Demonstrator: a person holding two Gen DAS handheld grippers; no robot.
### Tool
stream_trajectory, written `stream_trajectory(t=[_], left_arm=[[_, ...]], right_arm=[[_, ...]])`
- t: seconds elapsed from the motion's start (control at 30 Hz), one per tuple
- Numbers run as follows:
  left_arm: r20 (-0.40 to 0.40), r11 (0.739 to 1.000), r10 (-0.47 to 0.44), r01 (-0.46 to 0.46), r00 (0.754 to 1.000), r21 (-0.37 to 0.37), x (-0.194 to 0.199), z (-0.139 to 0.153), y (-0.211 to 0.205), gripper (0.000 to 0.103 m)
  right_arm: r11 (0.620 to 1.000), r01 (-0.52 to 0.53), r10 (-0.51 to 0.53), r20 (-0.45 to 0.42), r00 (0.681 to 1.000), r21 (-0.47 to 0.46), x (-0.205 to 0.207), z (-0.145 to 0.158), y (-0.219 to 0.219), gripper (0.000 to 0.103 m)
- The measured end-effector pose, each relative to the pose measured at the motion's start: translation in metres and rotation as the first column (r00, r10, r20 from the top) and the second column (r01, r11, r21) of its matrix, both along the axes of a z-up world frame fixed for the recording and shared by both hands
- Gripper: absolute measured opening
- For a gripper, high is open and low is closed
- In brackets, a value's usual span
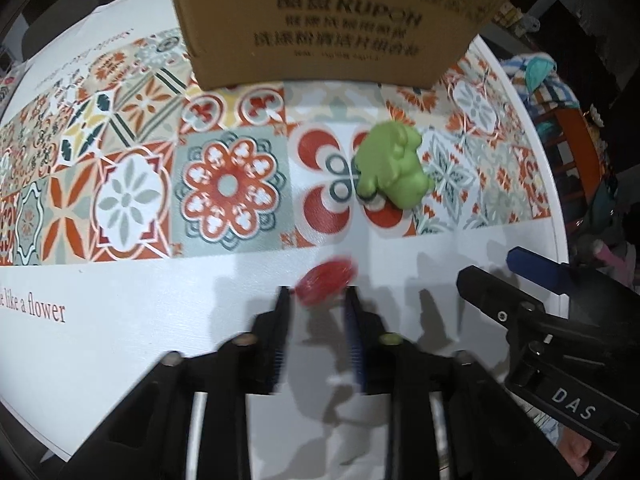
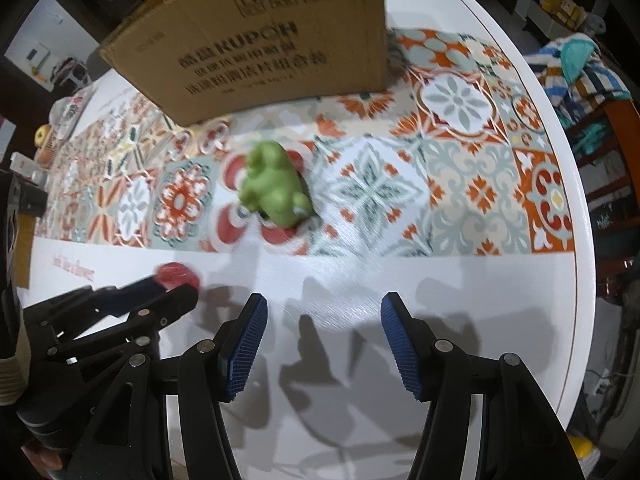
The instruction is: Organize objects
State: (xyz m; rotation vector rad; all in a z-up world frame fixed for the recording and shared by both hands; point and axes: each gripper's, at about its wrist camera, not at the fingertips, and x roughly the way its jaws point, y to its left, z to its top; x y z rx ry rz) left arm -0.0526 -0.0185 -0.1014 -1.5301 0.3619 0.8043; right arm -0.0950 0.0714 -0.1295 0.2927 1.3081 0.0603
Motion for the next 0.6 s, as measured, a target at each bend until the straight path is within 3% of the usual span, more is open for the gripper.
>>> stream_trajectory(t=[0.17, 0.43, 0.6], left_arm=[[0.005, 0.999, 0.035, -0.035, 0.999, 0.001, -0.010, 0.002, 0.008, 0.020], [0.032, 1.000, 0.012, -0.012, 0.999, 0.008, -0.004, 0.001, 0.013, 0.022], [0.037, 0.999, -0.026, 0.025, 0.999, 0.024, 0.008, 0.004, 0.026, 0.036]], right_arm=[[1.000, -0.015, 0.015, 0.024, 1.000, -0.002, 0.009, 0.008, 0.007, 0.060], [1.000, 0.010, -0.010, 0.012, 1.000, -0.004, 0.010, 0.005, 0.004, 0.060], [0.999, 0.052, -0.052, -0.002, 0.999, 0.002, 0.006, -0.001, -0.006, 0.060]])
